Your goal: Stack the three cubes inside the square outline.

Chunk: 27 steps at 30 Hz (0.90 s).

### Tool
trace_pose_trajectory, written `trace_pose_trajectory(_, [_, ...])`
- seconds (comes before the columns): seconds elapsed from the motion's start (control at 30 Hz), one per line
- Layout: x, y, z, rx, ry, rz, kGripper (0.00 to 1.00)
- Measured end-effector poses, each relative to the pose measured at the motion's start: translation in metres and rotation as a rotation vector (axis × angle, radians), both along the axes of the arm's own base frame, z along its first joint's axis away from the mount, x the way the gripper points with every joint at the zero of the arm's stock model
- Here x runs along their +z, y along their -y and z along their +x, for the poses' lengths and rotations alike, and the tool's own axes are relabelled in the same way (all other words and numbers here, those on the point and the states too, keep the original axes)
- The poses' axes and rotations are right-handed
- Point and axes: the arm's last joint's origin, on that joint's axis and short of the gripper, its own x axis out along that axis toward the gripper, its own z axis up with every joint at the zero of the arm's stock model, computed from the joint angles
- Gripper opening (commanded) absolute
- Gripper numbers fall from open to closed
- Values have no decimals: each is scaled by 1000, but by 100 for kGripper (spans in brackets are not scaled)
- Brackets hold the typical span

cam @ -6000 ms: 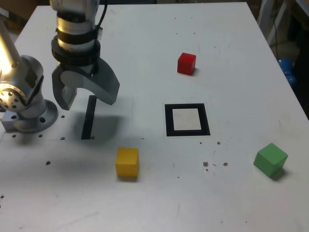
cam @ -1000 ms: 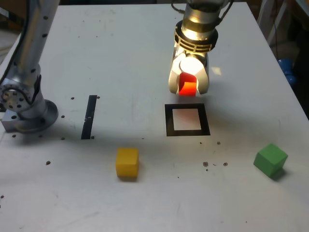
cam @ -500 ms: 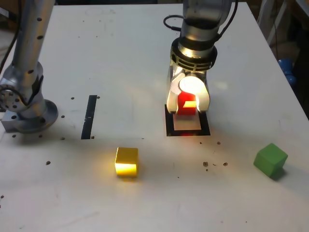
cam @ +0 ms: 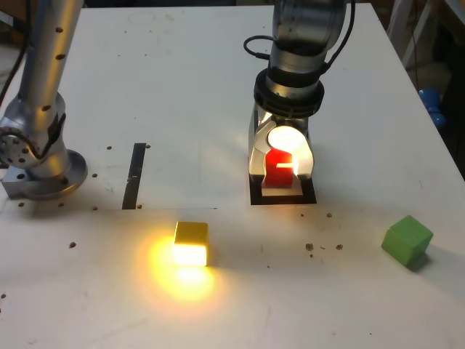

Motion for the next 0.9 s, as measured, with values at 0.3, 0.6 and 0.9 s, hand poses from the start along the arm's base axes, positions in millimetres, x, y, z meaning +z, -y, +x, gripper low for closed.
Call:
trace_pose_trajectory(0.3, [-10,1,-3,-4,-14,-16,99])
trace_pose_trajectory(0.6, [-2,-1,-11,2,1,11,99])
trace_pose_trajectory(0.9, [20,10,-43,17,-15,53,99])
